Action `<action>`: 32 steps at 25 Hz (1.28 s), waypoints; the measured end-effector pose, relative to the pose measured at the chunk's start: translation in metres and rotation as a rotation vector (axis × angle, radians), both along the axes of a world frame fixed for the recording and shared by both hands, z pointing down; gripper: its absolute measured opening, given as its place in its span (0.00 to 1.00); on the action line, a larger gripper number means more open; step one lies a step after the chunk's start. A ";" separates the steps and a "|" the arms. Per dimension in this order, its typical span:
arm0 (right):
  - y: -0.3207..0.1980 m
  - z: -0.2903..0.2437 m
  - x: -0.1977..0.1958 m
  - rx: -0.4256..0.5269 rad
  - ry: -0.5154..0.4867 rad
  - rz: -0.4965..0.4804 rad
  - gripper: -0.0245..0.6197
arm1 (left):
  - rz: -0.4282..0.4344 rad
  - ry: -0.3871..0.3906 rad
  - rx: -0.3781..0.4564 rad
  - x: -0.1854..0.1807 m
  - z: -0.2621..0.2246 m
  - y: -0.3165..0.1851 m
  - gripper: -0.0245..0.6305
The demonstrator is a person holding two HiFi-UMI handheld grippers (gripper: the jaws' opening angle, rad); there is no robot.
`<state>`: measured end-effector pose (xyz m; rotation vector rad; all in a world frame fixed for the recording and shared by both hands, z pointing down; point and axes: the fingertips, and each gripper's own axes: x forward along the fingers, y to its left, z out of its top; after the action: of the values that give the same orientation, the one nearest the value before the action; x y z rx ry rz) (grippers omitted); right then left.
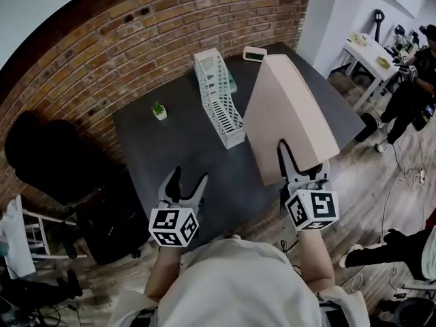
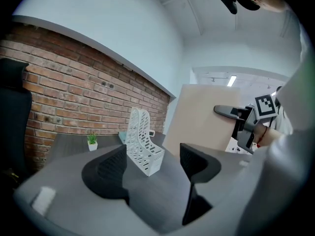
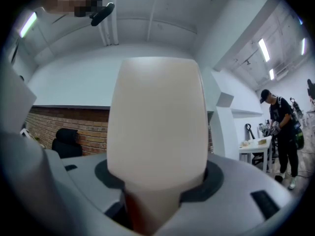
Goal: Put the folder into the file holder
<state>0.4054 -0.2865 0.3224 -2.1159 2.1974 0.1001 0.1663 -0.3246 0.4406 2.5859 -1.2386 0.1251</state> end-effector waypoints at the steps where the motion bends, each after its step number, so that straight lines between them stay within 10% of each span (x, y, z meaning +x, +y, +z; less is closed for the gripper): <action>1: -0.008 -0.002 -0.002 0.006 0.002 -0.016 0.46 | -0.016 -0.003 0.001 -0.003 0.000 -0.002 0.54; 32: -0.128 0.001 -0.052 0.012 0.036 -0.201 0.46 | -0.221 -0.004 -0.006 -0.052 0.009 -0.033 0.54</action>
<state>0.3536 -0.4147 0.3237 -1.8882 2.4088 0.1374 0.1146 -0.3573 0.4500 2.4244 -1.5116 0.0898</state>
